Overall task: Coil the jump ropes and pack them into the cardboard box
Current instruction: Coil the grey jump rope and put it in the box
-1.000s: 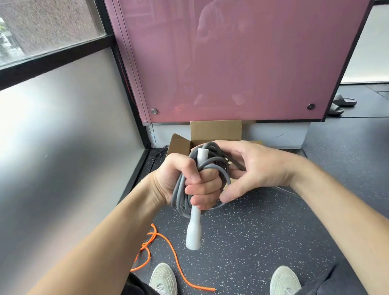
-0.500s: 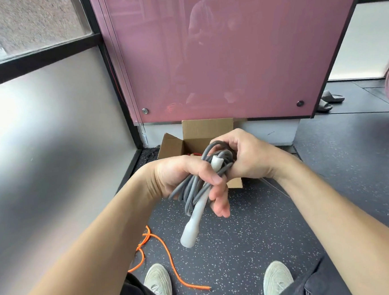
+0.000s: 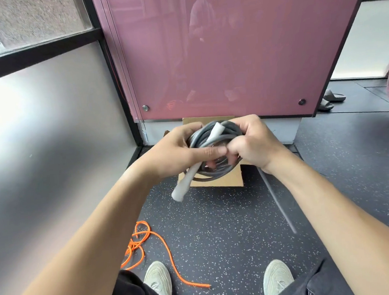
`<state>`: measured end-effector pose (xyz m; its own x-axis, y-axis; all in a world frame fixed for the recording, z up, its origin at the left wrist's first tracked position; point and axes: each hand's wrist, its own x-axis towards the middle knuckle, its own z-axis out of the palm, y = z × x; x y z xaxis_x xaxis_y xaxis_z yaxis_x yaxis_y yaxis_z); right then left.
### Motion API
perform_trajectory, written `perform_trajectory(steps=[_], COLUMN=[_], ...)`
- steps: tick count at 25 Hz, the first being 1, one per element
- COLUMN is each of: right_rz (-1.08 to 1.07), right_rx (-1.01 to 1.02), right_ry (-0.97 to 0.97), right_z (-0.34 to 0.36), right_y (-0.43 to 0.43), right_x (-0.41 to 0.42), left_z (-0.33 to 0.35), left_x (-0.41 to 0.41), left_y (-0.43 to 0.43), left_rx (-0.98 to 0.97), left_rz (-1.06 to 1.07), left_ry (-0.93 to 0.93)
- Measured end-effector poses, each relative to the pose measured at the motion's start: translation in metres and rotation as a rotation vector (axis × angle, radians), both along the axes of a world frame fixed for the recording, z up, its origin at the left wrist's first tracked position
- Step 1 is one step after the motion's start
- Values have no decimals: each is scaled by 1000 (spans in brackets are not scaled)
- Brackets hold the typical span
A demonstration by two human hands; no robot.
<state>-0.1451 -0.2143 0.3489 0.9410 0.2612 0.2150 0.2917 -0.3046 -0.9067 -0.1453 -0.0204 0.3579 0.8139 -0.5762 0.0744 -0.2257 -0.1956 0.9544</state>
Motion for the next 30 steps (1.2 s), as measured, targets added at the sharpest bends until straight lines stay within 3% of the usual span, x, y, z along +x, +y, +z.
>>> perform_trajectory(steps=[2, 4, 6, 11, 13, 15, 18, 24, 26, 30], right_rz=[-134, -178, -191, 112, 121, 36, -57, 135, 191, 370], right_rx=[37, 110, 184, 321, 382, 277, -64, -240, -75, 468], right_ry=[57, 137, 208, 214, 204, 190, 174, 186, 214, 310], right_z=[-1, -1, 1, 2, -2, -6, -12, -16, -14, -10], right_y=[-2, -3, -3, -14, -21, -26, -24, -2, -3, -16], right_x=[3, 2, -3, -9, -4, -1, -1, -12, -12, -9], left_z=[-7, -13, -14, -12, -9, -5, -2, -9, -8, -10], left_x=[0, -5, -8, 4, 3, 2, 5, 14, 18, 21], left_y=[-11, -21, -28, -16, -13, -10, -5, -1, 8, 14], left_rx=[-8, 121, 198, 88, 56, 4, -85, 60, 82, 24], left_rz=[188, 376, 456, 427, 425, 442, 529, 873, 910, 904], left_ry=[-154, -427, -577, -443, -414, -387, -346, -393, -367, -261])
